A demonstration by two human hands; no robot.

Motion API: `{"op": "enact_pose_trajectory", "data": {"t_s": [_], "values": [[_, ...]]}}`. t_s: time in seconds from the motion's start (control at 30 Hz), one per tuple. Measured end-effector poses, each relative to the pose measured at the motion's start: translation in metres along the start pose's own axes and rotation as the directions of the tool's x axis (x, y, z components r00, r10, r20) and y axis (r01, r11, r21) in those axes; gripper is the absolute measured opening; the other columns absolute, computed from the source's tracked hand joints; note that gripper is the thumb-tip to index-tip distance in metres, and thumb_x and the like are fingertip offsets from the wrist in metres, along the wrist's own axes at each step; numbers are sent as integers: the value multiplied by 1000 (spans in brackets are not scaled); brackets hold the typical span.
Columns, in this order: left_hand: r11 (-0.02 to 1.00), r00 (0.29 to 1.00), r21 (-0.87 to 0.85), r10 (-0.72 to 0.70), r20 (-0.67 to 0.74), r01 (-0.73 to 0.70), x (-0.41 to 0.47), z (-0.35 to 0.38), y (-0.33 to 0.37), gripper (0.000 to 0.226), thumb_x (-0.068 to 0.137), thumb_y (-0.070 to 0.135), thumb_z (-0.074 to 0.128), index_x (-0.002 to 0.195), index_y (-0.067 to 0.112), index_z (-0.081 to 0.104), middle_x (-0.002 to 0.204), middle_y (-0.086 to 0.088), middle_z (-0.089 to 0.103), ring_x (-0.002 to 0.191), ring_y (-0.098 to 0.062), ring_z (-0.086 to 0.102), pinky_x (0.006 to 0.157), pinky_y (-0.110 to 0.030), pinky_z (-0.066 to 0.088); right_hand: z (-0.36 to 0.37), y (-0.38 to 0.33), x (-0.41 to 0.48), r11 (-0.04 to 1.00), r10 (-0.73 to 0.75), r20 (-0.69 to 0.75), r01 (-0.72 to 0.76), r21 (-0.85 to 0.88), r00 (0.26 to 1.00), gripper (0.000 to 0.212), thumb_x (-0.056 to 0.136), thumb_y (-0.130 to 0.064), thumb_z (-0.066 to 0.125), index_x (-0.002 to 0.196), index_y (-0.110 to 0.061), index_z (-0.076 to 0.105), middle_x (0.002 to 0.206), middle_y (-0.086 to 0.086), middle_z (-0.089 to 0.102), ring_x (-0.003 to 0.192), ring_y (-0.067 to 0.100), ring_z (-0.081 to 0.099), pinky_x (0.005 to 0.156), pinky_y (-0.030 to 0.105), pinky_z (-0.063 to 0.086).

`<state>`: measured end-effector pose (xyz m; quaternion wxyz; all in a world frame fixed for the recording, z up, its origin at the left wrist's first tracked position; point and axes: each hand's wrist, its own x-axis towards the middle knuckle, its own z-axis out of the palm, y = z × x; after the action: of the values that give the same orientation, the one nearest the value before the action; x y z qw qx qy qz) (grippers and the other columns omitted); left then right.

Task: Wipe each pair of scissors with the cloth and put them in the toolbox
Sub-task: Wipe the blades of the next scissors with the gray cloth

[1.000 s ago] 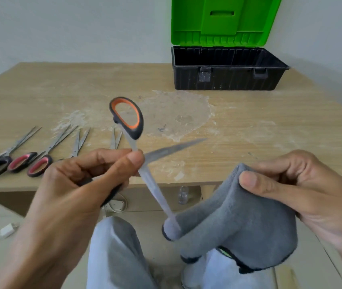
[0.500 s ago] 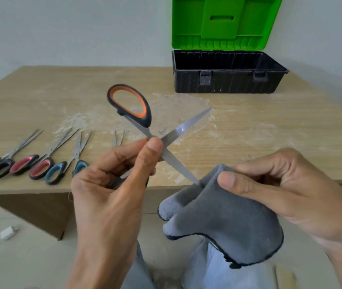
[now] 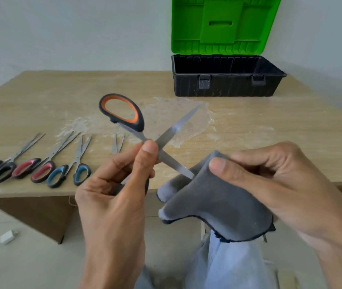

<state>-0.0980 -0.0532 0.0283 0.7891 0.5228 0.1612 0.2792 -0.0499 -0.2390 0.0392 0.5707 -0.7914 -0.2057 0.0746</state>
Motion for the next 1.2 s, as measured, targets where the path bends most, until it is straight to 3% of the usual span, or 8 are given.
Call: {"op": "enact_pose_trajectory", "data": {"t_s": [0.1,0.2,0.33,0.5,0.63,0.83,1.03,1.2], "values": [[999,999,4,-34,-4,34,-7,8,-6,18,61,32,79,75,21,82,66,2,73,59,-6,61,57,-15,49,13,-2,3,999,-44,13,44,18,999,29,92,-49,72,92,-23,86,78,21,77,69,48,70,60,54,53],[998,997,-21,-61,-37,61,-11,12,-9,22,57,33,79,74,19,82,61,1,70,58,-7,61,54,-16,49,23,1,6,998,-66,-3,66,-7,998,35,93,-47,71,85,-16,85,63,20,67,53,26,52,53,44,40],[991,990,-42,-129,-54,127,-12,9,-12,22,55,33,80,73,20,81,62,0,70,56,-7,60,53,-16,49,29,4,3,999,-41,29,41,-4,999,32,95,-45,71,88,-17,85,76,13,78,68,35,72,59,45,52],[978,980,-88,-193,-43,189,-7,-2,-13,17,58,28,79,73,20,82,72,-1,74,65,-7,61,58,-14,50,18,12,-3,993,3,72,6,-116,997,60,93,-57,69,70,-1,71,63,22,58,54,35,51,51,38,34],[969,971,-107,-230,-61,222,-11,1,-15,18,57,29,78,72,19,82,68,-1,72,61,-7,60,62,-19,49,19,7,-4,995,-32,48,37,-97,998,48,92,-50,70,69,-9,75,60,18,59,54,32,54,54,29,37],[963,963,-76,-265,-53,260,-14,-1,-17,23,55,27,79,75,16,82,70,-3,73,60,-10,57,69,-28,46,22,10,4,996,-43,85,49,-76,995,34,92,-42,70,72,-16,79,62,11,67,57,29,61,53,36,43],[969,968,-15,-247,32,248,-4,-17,-16,29,54,33,79,77,16,82,69,-3,71,64,-12,54,68,-27,43,10,18,-2,999,37,112,-38,8,993,29,92,-38,75,67,-23,80,58,-3,65,56,10,58,56,21,42],[987,966,118,-137,219,113,7,-27,-10,25,60,33,87,75,14,80,69,-3,72,60,-7,59,53,-12,47,6,18,-3,943,180,110,-204,264,977,21,80,-31,85,86,-10,87,83,12,82,74,16,76,66,21,56]]}}
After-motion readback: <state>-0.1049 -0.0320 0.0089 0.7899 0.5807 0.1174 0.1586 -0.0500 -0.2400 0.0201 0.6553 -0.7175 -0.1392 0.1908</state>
